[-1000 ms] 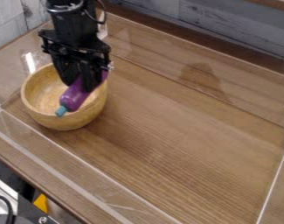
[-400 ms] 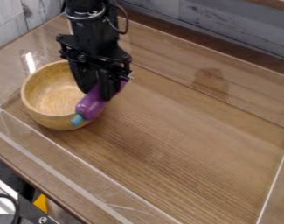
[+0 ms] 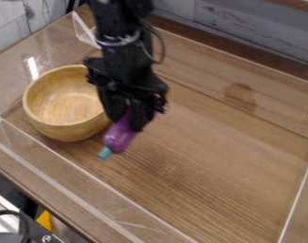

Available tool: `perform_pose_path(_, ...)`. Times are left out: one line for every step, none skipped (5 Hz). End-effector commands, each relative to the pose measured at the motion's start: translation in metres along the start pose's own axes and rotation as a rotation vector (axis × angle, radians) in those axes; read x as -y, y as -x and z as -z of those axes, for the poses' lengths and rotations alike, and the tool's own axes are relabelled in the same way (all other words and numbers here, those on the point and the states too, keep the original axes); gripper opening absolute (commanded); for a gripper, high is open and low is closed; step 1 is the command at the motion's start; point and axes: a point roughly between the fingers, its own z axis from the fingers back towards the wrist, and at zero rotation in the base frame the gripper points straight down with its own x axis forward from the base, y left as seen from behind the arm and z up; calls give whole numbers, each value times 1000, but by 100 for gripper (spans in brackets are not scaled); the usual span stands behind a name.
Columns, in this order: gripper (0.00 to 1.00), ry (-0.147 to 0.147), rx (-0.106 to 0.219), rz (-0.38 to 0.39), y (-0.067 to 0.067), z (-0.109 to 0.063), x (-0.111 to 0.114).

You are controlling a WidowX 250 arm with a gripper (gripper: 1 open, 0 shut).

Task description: Remove the purple eggplant from inside the brown bowl and put it on the table

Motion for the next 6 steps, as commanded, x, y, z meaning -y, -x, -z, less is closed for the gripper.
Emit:
perform_pose_path(0,-5,57,-11,-4,4,19)
perform_pose_path(0,-5,74,-8,-4,17,37)
perform_pose_path(0,-5,92,5,-5,29,45)
perform_pose_path(0,-4,110,8,-5,40,46)
perform_pose_path(0,-2,118,11,-6,48,47)
perform_pose_path(0,2,120,9,-9,54,48)
